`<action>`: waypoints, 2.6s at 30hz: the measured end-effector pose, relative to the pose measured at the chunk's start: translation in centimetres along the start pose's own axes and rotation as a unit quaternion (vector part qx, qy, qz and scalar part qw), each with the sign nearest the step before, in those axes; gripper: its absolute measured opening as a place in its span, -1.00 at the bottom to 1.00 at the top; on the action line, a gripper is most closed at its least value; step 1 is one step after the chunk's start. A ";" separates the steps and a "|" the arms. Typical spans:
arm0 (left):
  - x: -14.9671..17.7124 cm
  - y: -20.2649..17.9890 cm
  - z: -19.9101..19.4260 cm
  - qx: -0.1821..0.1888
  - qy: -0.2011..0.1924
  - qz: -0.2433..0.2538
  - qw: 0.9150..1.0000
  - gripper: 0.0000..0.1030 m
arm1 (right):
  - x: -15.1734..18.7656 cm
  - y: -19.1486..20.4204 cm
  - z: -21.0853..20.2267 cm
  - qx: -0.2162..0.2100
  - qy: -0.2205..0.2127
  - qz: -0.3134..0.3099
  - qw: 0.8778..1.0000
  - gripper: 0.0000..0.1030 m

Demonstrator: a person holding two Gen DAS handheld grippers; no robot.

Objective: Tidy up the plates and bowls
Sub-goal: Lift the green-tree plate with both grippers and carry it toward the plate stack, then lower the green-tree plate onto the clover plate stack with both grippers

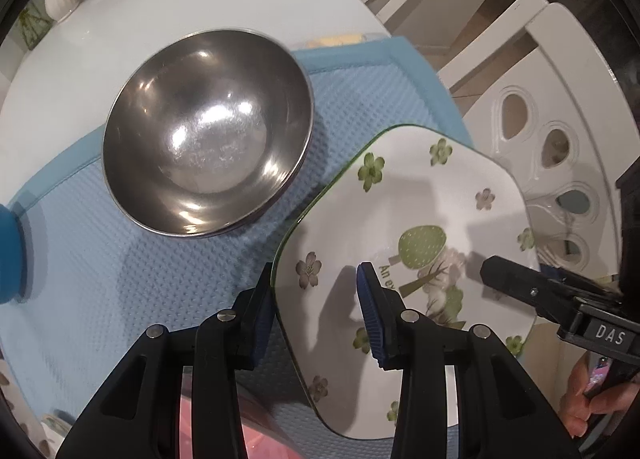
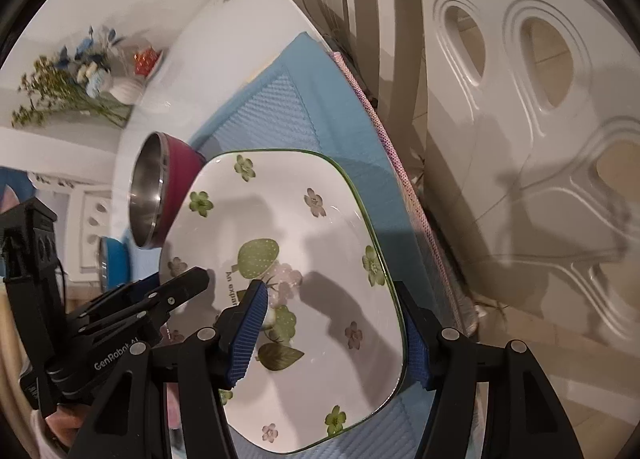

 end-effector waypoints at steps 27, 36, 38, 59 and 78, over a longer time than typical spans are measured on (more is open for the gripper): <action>4.2 4.2 -9.1 0.006 -0.073 -0.045 0.996 -0.30 | 3.2 7.2 -4.6 -0.036 -0.008 -0.042 0.998 0.19; 7.1 7.5 -10.5 -0.003 -0.083 -0.076 0.994 -0.30 | 4.9 11.3 -3.9 -0.046 0.004 -0.070 0.996 0.19; 8.0 8.2 -10.7 -0.008 -0.084 -0.082 0.993 -0.30 | 5.4 12.1 -3.5 -0.048 0.008 -0.077 0.996 0.19; 16.9 16.9 -13.1 -0.019 -0.098 -0.179 0.979 -0.30 | 11.7 21.1 1.7 -0.056 0.068 -0.160 0.983 0.19; 24.4 23.7 -15.0 -0.029 -0.108 -0.252 0.961 -0.30 | 17.5 28.2 6.8 -0.054 0.121 -0.227 0.965 0.19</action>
Point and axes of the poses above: each gripper's, at about its wrist camera, not at the fingertips, and z roughly the way its jaws point, y to its left, x to its underside, the point moved 2 cm from there along z, roughly the way its jaws point, and after that the axes turned 10 degrees about z, right-handed, at the moved point
